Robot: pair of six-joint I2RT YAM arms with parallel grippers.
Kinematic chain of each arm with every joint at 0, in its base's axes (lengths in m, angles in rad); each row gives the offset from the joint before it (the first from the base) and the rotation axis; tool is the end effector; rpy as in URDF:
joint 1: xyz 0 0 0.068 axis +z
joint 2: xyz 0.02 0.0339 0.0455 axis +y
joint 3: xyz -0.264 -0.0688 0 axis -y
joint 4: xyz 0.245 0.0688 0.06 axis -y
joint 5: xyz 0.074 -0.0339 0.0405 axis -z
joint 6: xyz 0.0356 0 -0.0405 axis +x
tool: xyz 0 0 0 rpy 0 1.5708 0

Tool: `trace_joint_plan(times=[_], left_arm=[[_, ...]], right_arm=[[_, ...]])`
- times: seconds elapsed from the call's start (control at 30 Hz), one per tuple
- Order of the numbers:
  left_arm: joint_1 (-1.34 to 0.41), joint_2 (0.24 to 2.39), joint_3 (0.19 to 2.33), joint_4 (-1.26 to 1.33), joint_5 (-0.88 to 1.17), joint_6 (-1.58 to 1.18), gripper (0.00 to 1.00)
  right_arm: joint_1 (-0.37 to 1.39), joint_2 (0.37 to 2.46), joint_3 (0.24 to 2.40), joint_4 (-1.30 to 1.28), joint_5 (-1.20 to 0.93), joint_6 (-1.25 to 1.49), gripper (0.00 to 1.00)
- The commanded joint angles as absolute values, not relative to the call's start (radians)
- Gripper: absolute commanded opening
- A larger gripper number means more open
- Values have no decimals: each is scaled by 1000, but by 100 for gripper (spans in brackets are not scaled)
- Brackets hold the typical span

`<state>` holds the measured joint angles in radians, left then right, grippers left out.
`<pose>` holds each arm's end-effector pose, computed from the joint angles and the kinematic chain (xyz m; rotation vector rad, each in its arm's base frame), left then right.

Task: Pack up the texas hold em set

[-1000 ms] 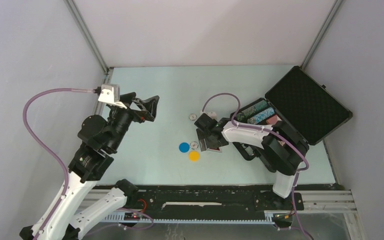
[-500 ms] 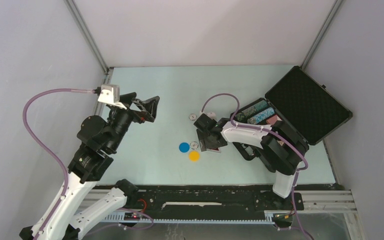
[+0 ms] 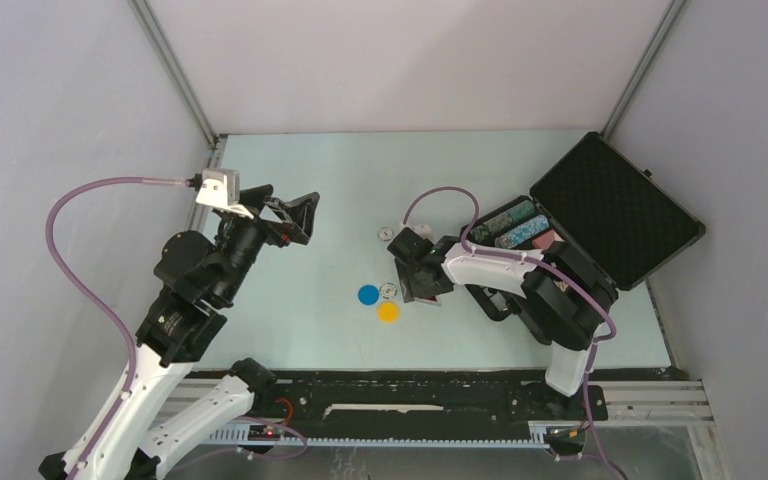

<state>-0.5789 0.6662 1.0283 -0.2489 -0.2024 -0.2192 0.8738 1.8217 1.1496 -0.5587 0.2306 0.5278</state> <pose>0.1115 -0.0643 0.4318 0.0985 1.4764 -0.5023 0.2315 0.2638 0.1612 -0.4172 2.7030 0.0606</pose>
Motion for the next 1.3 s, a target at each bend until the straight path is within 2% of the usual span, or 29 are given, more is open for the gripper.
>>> trace_joint_plan(times=[0.0,0.13,0.27,0.83,1.03,1.13,1.27], left_arm=[[-583,660,1001,-221,-192,-221,100],[-583,656,1001,-221,-191,-221,100],[-583,657,1002,-222,-188,-221,100],[-582,659,1001,-222,-186,-221,100],[-582,657,1001,-222,-186,-221,100],[-583,657,1003,-223,-184,-224,100],[-582,661,1001,-221,-181,-222,100]], right_arm=[[884,1817,1167,-570,272,536,63],[887,1818,1167,-572,271,540,73],[893,1820,1167,-566,305,549,76],[868,1828,1166,-535,299,621,79],[867,1830,1167,-536,296,624,76],[869,1829,1167,-544,289,619,67],[875,1815,1167,-566,306,622,63]])
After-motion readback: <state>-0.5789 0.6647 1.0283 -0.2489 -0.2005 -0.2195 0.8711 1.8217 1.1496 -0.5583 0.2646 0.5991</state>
